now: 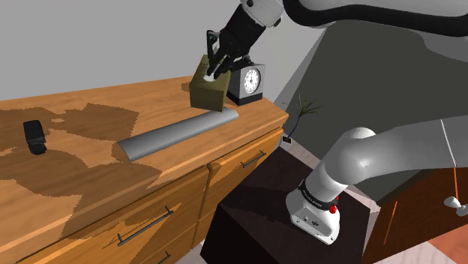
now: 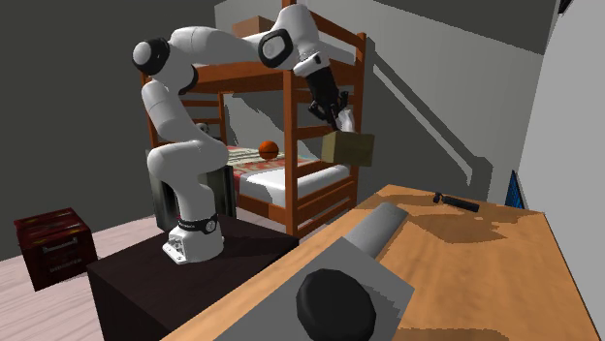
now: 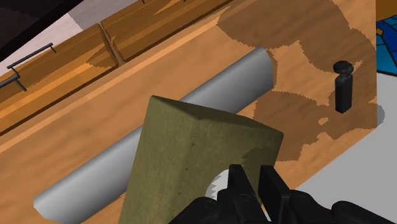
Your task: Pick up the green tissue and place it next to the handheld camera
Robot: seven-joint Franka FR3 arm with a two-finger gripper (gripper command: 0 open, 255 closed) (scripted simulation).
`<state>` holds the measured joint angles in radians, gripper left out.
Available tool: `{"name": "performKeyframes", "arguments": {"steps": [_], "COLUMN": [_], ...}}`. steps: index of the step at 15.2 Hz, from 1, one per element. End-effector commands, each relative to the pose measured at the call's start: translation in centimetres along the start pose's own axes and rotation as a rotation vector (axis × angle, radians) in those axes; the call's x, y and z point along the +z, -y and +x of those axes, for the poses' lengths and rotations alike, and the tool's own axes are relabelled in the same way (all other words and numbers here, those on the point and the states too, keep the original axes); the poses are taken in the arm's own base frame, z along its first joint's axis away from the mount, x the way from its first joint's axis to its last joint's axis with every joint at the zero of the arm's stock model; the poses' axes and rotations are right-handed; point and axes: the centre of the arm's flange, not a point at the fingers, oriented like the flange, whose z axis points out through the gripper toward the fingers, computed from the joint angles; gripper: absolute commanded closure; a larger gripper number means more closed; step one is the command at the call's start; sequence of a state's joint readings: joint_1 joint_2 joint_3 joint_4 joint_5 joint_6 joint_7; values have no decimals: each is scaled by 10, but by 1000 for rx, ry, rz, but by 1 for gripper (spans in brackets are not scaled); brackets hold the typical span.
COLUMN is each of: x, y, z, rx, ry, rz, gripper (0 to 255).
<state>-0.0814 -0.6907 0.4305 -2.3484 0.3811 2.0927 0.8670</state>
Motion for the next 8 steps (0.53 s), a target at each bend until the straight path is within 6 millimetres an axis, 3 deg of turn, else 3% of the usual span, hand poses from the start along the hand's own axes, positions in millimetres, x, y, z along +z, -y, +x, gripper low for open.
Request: {"name": "performKeyframes", "arguments": {"steps": [1, 4, 8], "x": [-10, -21, -1], "y": [4, 9, 54], "z": [3, 4, 21], "rx": [0, 0, 0], "ry": [0, 0, 0], "rz": [0, 0, 0], "gripper": [255, 255, 255]}}
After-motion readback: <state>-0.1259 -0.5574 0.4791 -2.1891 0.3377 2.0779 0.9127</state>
